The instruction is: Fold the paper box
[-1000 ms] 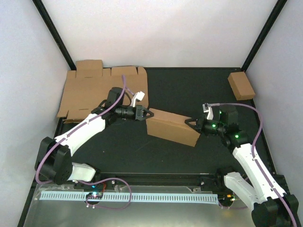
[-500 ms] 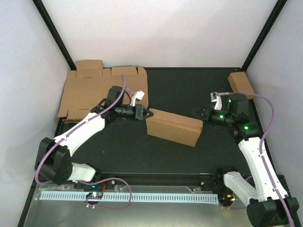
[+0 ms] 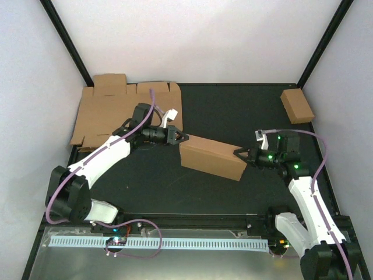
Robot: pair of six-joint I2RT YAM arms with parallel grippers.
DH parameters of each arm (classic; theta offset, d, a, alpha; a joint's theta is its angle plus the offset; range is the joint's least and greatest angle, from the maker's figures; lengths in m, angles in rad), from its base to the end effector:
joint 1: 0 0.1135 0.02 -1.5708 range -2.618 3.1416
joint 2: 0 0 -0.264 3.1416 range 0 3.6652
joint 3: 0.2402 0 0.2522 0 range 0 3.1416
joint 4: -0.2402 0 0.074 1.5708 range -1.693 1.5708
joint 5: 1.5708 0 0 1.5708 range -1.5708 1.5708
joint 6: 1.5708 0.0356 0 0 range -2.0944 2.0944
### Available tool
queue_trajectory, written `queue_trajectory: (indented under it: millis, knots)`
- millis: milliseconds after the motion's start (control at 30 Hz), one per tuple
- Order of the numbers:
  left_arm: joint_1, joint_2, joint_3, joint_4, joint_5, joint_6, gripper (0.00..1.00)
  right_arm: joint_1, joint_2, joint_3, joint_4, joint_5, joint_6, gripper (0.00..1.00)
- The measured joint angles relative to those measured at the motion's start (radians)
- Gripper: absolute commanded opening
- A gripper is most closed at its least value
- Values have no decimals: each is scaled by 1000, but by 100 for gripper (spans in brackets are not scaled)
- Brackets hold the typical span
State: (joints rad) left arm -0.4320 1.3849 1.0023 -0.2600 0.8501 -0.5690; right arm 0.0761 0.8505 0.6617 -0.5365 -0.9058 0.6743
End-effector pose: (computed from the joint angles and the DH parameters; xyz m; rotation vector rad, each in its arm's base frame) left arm 0.2602 -0.1494 0.2787 0.3627 2.3313 -1.4665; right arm 0.1669 0.0408 0.2612 0.1962 2.3421 1.4181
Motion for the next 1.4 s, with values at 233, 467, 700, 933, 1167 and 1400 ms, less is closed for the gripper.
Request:
queue_trajectory:
  millis: [233,467,700,933,1167,1400]
  knots:
    - [0,9,-23,-3,6,-2,2,0,14,9,5,-9,-15,2]
    - [0,3,46,-54,3,16,2,0,35,146,-98,13,-58,1]
    - [1,-8,-61,-14,8,15,2,-3,19,-27,-17,-23,-62,2]
    - [5,-8,-77,19,17,17,2,-6,5,-37,34,-39,-59,1]
    - [5,-26,31,-82,-16,42,2,-6,22,108,-66,-13,-95,1]
    - [7,-30,-64,-35,-16,43,2,-55,-7,-89,72,-91,-64,1]
